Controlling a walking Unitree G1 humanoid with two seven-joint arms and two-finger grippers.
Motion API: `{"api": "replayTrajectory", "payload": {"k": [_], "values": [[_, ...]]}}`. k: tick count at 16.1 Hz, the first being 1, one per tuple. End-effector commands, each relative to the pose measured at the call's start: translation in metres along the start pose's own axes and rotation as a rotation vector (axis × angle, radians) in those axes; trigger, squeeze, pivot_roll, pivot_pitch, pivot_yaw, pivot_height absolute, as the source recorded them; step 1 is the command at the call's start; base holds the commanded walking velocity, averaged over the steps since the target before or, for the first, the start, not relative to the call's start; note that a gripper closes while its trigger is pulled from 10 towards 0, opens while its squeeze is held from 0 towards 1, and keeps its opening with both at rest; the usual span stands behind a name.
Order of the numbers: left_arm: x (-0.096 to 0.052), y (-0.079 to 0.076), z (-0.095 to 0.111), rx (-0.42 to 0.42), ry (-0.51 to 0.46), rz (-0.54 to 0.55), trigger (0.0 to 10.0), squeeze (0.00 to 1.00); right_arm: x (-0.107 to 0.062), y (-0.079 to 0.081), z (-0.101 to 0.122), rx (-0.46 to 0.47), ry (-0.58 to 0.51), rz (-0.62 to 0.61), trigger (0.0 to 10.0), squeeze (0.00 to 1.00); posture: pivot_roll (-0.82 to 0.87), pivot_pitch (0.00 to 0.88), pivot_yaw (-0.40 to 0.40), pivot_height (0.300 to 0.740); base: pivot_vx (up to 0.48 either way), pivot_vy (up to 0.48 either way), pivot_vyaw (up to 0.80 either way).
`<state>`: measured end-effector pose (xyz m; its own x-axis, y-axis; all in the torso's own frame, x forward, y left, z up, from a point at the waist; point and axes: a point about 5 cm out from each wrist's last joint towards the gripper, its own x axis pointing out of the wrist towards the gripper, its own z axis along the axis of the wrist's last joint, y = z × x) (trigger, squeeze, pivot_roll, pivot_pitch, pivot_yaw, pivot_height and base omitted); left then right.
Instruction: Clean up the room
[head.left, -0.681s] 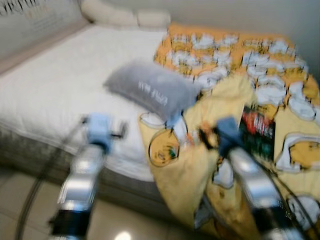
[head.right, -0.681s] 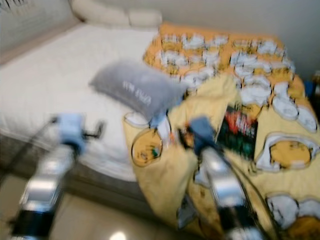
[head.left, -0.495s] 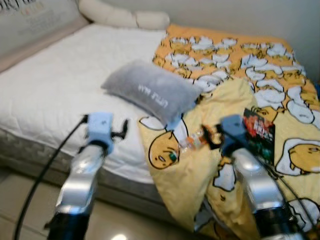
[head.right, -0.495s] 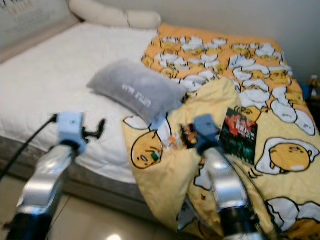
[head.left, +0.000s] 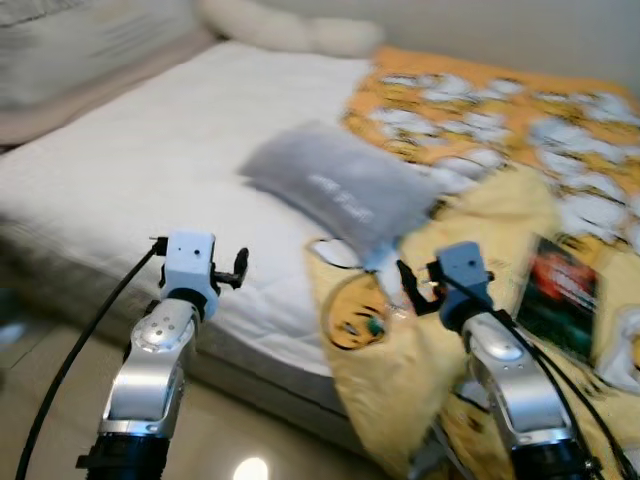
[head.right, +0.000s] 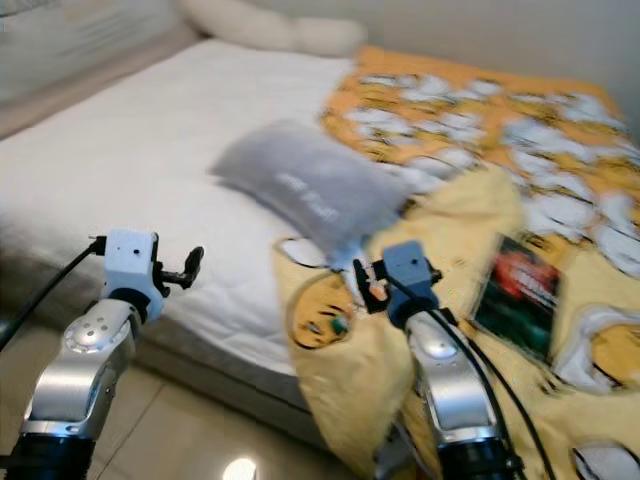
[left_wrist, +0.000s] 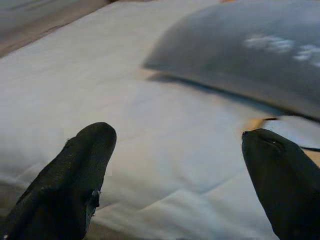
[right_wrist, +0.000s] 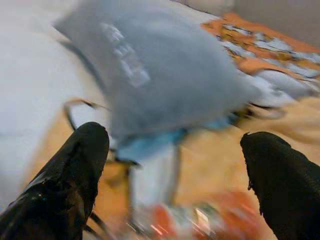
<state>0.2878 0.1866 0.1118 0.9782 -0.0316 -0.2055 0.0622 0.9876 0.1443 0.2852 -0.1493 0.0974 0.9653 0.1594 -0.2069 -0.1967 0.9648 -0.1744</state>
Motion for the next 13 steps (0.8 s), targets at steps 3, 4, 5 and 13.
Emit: {"api": "replayTrajectory", "payload": {"k": [3,4,5,13], "values": [[0.002,-0.005,0.008,0.000,-0.024,-0.029,10.0,0.00,-0.007,-0.009,-0.004,-0.013,0.030,-0.050,10.0,1.00,0.00,0.000,0.046,0.740,0.268,0.000,0.00],[0.003,-0.006,0.009,-0.002,-0.024,-0.032,10.0,0.00,-0.007,-0.010,-0.004,-0.026,0.029,-0.052,10.0,1.00,0.00,0.000,0.048,0.740,0.274,0.000,0.00],[0.004,-0.006,0.009,-0.003,-0.023,-0.035,10.0,0.00,-0.007,-0.011,-0.003,-0.034,0.027,-0.055,10.0,1.00,0.00,0.000,0.048,0.740,0.277,0.000,0.00],[0.009,-0.017,0.005,0.022,0.003,-0.165,10.0,0.00,0.009,-0.037,0.019,-0.226,0.019,0.006,10.0,1.00,-0.04,0.000,0.075,0.740,0.103,0.000,0.00]]}}
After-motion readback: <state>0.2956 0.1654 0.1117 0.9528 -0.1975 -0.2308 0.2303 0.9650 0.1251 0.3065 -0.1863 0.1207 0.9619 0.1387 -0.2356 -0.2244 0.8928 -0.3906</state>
